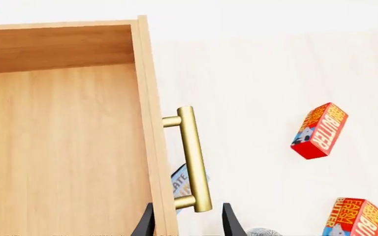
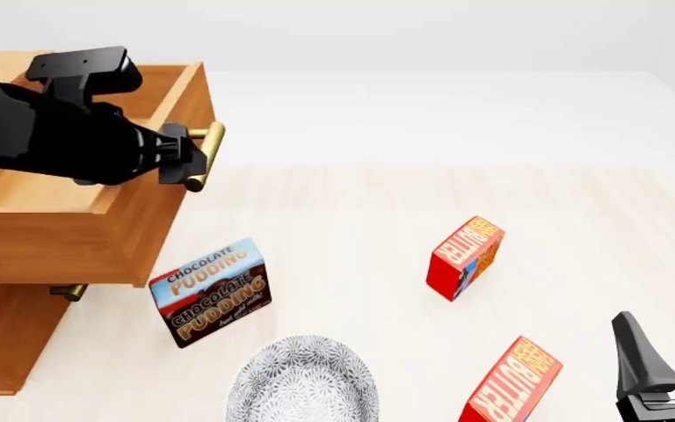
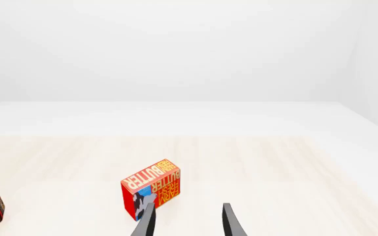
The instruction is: Put the butter at the front in the top drawer of the cabinet and close it.
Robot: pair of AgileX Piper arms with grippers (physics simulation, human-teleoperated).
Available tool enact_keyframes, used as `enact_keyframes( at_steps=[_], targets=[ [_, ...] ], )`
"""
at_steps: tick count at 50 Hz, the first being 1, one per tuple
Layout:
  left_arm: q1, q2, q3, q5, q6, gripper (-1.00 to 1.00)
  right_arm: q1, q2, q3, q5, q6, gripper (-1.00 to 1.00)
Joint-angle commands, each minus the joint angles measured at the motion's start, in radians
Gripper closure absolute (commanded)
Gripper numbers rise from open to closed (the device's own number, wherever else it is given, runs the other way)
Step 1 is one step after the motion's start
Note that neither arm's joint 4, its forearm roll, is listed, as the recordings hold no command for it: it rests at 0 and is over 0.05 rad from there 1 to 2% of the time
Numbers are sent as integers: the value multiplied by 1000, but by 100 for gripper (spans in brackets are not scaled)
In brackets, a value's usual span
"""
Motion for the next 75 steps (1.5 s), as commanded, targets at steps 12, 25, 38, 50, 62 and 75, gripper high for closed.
enact_keyframes(
  at_steps=[12, 25, 38, 50, 62, 75],
  targets=[
    [-50, 2, -105, 71, 46, -100, -1, -1, 1, 0, 0, -100],
    [-37, -26, -201, 159, 47, -100, 0, -1, 1, 0, 0, -100],
    [-67, -63, -225, 217, 85, -100, 0, -1, 1, 0, 0, -100],
    [-137, -40, -311, 259, 163, -100, 0, -1, 1, 0, 0, -100],
    [-238, 55, -339, 190, 273, -100, -1, -1, 1, 0, 0, -100],
    [-336, 170, -321, 54, 307, -100, 0, -1, 1, 0, 0, -100]
  ],
)
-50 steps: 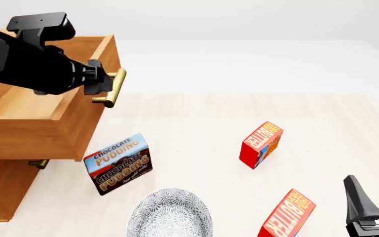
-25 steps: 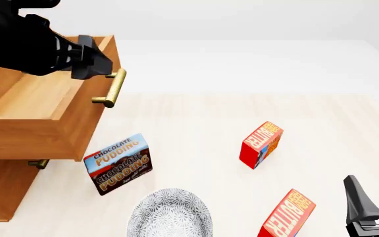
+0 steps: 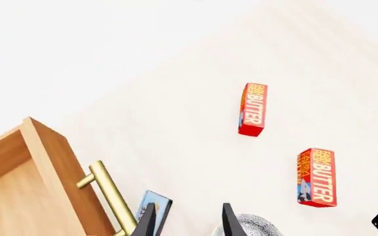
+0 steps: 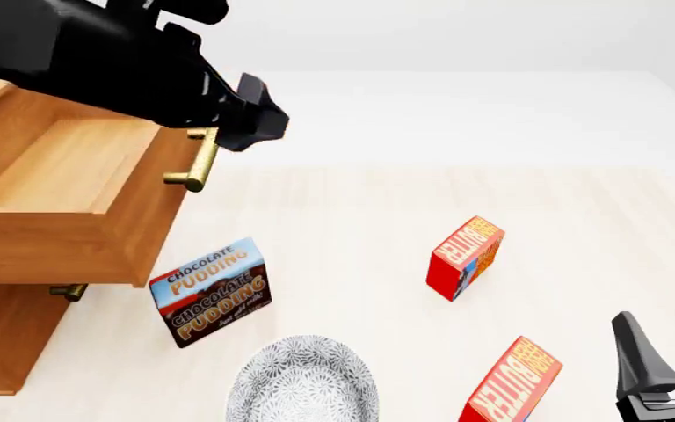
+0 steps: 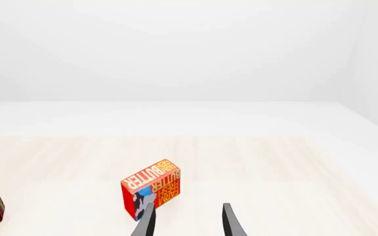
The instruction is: Put the butter at the front in the top drawer of the cabinet and close it.
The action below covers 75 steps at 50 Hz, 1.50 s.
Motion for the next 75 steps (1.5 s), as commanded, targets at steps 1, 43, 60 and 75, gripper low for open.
enact_keyframes(
  at_steps=[1, 43, 60, 75],
  targets=[
    [-80, 81, 8, -96, 29, -100, 0, -1, 1, 0, 0, -100],
    [-157, 431, -64, -290, -44, -100, 0, -1, 1, 0, 0, -100],
    [-201, 549, -136, -322, -101, -100, 0, -1, 1, 0, 0, -100],
    [-231, 640, -192, -348, -138, -100, 0, -1, 1, 0, 0, -100]
  ],
)
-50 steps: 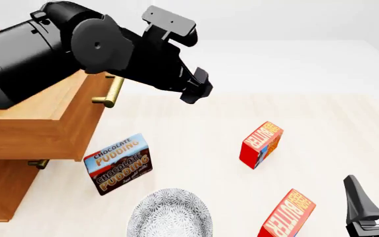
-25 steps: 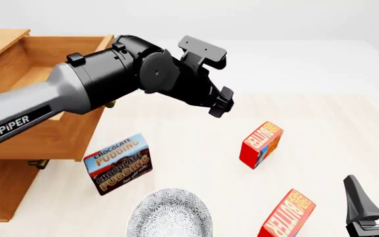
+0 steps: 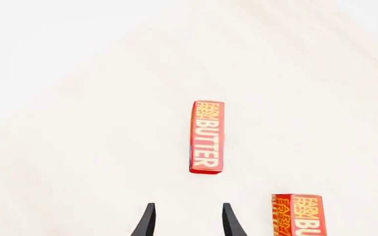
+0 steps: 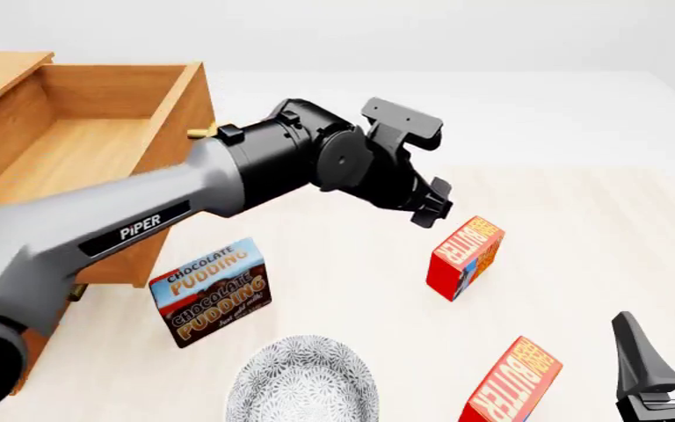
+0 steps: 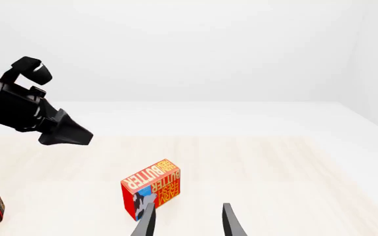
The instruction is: Put the butter at the front in the top drawer of the cabinet and close it.
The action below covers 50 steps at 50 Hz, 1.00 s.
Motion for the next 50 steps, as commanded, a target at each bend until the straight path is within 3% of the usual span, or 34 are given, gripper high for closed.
enact_keyframes(
  at_steps=[1, 28, 50],
  targets=[
    [-25, 67, -41, -14, -30, -100, 0, -1, 1, 0, 0, -100],
    [-50, 240, -186, 10, -48, -100, 0, -1, 1, 0, 0, -100],
    [-48, 353, -239, -6, -55, -100, 0, -1, 1, 0, 0, -100]
  ],
)
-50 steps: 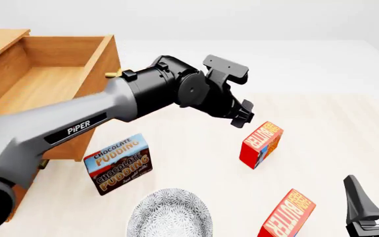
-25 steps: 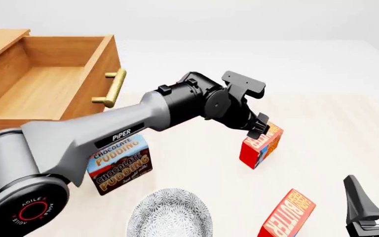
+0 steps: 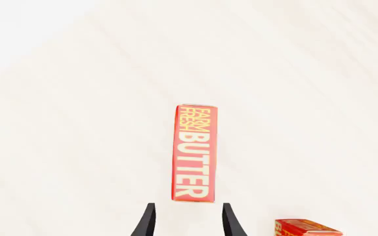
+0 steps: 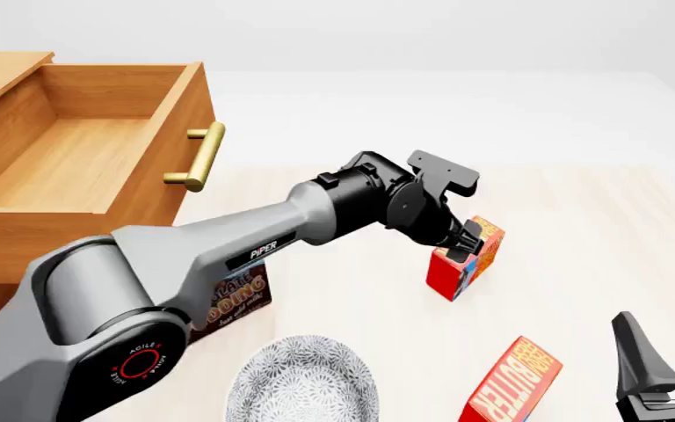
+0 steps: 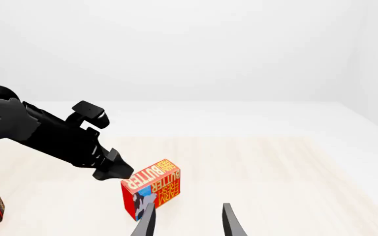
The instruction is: Put the butter at the front in the top drawer of the cabinet and close it.
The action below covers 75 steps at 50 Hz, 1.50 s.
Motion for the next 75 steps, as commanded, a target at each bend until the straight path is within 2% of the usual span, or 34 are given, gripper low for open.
enact_keyframes(
  at_steps=[1, 22, 56, 75],
  targets=[
    [-3, 52, -24, -11, -12, -100, 0, -1, 1, 0, 0, -100],
    [-9, 146, -87, -7, -26, -100, 0, -1, 1, 0, 0, -100],
    [-31, 248, -122, -41, -73, -100, 0, -1, 1, 0, 0, -100],
    [-34, 309, -210, 1, -71, -100, 0, -1, 1, 0, 0, -100]
  ],
)
